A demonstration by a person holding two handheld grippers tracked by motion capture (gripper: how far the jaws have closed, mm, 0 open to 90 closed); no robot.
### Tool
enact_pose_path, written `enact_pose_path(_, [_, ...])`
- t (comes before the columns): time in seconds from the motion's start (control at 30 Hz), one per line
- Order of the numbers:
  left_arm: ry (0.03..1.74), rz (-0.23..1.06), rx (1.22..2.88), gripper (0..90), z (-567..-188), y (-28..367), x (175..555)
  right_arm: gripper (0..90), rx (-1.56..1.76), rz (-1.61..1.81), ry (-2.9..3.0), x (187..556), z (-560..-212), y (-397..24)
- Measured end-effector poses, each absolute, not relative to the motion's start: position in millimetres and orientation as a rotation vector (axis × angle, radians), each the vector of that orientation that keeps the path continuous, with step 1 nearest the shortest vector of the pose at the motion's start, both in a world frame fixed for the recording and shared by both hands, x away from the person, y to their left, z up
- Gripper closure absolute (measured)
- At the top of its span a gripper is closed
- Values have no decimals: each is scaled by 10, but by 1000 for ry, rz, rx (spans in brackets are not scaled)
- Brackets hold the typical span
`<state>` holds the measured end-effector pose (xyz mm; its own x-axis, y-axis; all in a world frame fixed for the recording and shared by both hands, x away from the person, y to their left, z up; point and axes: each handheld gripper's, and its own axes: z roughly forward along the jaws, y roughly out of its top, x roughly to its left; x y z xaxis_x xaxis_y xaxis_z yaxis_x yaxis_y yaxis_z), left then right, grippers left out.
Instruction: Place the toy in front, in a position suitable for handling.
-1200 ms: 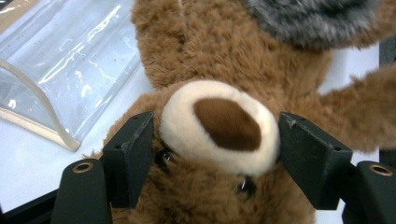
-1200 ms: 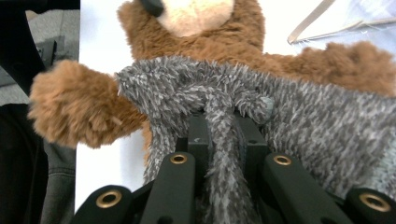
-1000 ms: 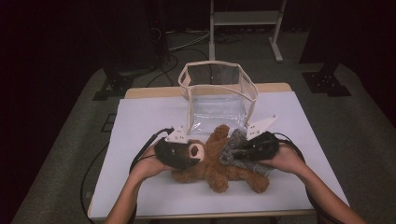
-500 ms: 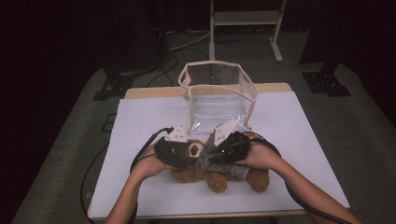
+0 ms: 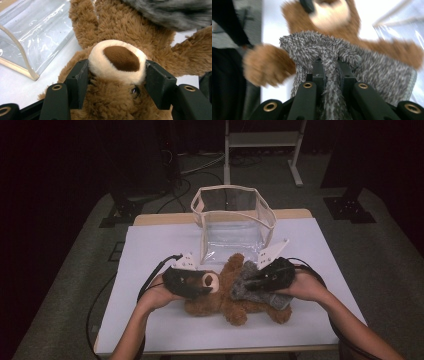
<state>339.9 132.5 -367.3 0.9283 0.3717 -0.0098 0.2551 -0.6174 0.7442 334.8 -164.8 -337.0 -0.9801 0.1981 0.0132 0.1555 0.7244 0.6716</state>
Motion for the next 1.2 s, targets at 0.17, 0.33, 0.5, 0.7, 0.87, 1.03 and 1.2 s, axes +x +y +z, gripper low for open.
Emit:
enact_pose_path(0.17, [459, 179, 2267, 399, -3665, 1311, 3445, 788, 181, 1157, 2882, 3285, -3266, -1360])
enact_pose_path(0.33, [481, 180, 2258, 401, -3678, 1344, 3478, 788, 18, 995, 2981, 3149, -3502, -921])
enact_pose_path(0.5, [480, 170, 2242, 402, -3690, 1362, 3479, 788, 22, 920, 2985, 3083, -3709, -1041])
enact_pose_path(0.7, [480, 173, 2240, 400, -3689, 1364, 3484, 788, 101, 913, 2956, 3028, -3639, -1385])
enact_pose_path(0.87, [468, 176, 2256, 400, -3680, 1343, 3490, 788, 120, 961, 2924, 3009, -3556, -1452])
enact_pose_path(1.03, [456, 178, 2272, 399, -3669, 1326, 3481, 788, 50, 998, 2896, 3027, -3493, -1203])
enact_pose_path(1.2, [444, 173, 2281, 399, -3670, 1343, 3470, 787, -6, 924, 2911, 3017, -3582, -1090])
